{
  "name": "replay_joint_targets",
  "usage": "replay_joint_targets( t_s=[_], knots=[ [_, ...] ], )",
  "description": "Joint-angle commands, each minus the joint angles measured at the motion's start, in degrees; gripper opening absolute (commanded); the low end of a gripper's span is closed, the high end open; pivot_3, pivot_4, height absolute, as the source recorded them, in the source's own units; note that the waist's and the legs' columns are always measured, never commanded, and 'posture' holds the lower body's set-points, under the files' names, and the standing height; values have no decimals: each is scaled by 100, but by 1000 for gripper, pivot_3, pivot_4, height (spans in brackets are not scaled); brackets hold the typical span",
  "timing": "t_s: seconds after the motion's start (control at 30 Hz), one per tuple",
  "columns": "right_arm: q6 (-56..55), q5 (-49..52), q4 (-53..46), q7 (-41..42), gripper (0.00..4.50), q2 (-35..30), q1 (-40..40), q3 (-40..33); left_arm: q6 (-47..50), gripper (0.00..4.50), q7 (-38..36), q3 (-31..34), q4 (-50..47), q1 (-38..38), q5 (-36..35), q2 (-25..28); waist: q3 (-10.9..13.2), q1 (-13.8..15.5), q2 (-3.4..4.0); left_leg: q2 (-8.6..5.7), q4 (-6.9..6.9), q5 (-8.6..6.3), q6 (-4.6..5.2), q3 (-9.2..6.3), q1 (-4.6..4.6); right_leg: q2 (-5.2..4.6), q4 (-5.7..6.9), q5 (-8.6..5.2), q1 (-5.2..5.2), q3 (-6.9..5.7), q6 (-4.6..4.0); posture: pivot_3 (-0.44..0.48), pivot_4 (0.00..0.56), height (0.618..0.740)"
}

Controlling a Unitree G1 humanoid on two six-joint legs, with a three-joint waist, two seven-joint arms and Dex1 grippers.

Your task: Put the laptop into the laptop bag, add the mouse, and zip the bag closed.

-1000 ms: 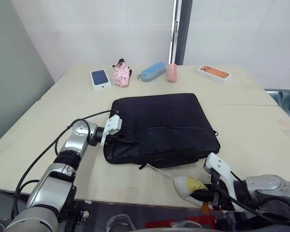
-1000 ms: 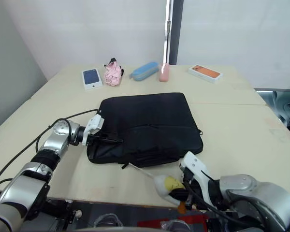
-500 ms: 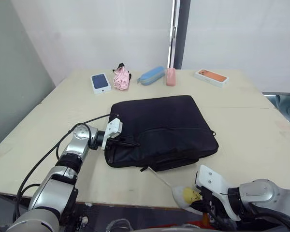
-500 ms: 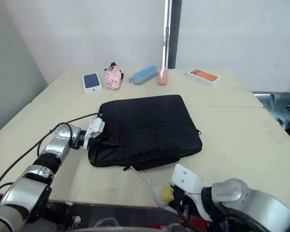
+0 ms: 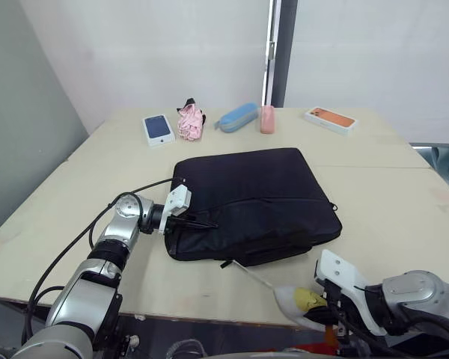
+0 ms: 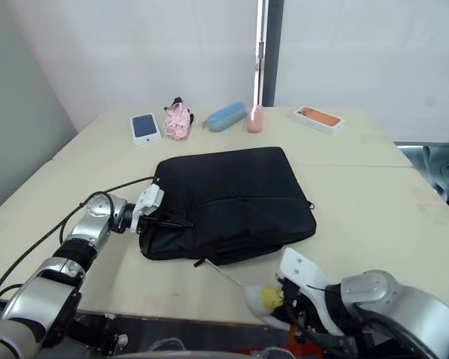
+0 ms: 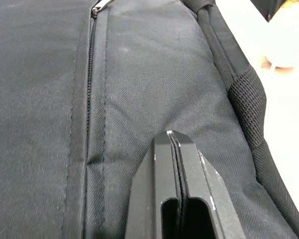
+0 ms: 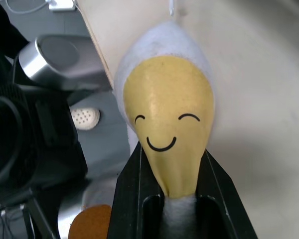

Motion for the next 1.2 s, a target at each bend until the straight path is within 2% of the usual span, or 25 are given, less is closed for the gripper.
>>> replay_joint_targets(
  t_s=[0.03,0.23,0.37,0.47,0.53,0.57,0.67,0.7,0.83,0.97,1.07,1.13,1.2],
  knots=[
    [69,-471,583,66,16,-445,288,-147,78,0,-152,-190,327,325,353,105,-2,18,4,-4,-1,-5,3,1,-3,-4,-7,0,0,0,2,0,150,740],
    [-156,-453,882,133,16,-564,116,-376,-28,0,-144,-173,362,446,364,147,-2,15,6,-8,-2,-17,7,4,-7,-9,-27,0,5,0,9,0,150,740],
    [-336,-200,696,309,16,-429,0,-598,-87,0,-173,-146,406,491,355,201,1,15,15,-9,-4,-17,8,4,-7,-11,-27,-2,4,0,14,0,150,740],
    [-566,-102,348,371,16,-188,-77,-472,-106,0,-165,-137,454,463,356,200,14,12,36,-9,-12,-17,7,5,-6,-11,-29,-4,2,-1,17,0,150,740],
    [-328,95,333,194,16,91,-271,-418,-120,0,-155,-133,492,440,355,194,16,-10,39,-8,-19,-17,7,6,-6,-8,-29,-4,-2,-2,17,0,150,740],
    [-285,137,260,237,1005,121,-300,-372,-127,0,-150,-132,510,427,355,191,18,-21,44,-5,-20,-16,7,6,-5,-4,-28,-4,-2,-2,16,0,150,740],
    [-31,397,216,230,1885,278,-439,-515,-144,0,-148,-126,559,392,363,185,22,-43,49,-5,-20,-16,7,6,-4,-4,-27,-22,-3,-2,45,0,150,740],
    [87,516,251,206,2306,326,-494,-627,-146,0,-149,-123,576,379,367,183,23,-48,51,-4,-21,-16,7,6,-4,-3,-27,-23,-4,-1,47,0,150,740],
    [416,1072,502,387,3632,306,-610,-1408,-187,0,-131,-124,716,292,404,166,27,-58,55,-4,-22,-16,7,11,-4,-4,-27,-38,-7,2,73,0,150,740],
    [292,1561,611,977,3632,154,-604,-2353,-279,0,-106,-138,896,207,448,135,28,-54,57,-3,-26,-16,7,12,-4,-3,-27,-35,-9,1,68,0,150,740],
    [246,1808,780,1286,3632,91,-666,-2820,-337,0,-102,-143,993,162,464,123,28,-54,57,-3,-26,-16,7,16,-4,-3,-28,-15,-9,2,34,0,150,740],
    [212,1503,1094,1256,3632,5,-689,-2654,-381,0,-104,-141,1052,143,472,129,29,-54,56,-2,-26,-16,8,17,-5,-3,-29,-15,-9,2,34,0,150,740],
    [203,1037,1547,971,3103,2,-828,-2261,-437,0,-105,-134,1129,131,483,140,29,-59,54,-2,-25,-16,8,18,-4,-3,-30,-7,-9,2,21,0,150,740]
  ],
)
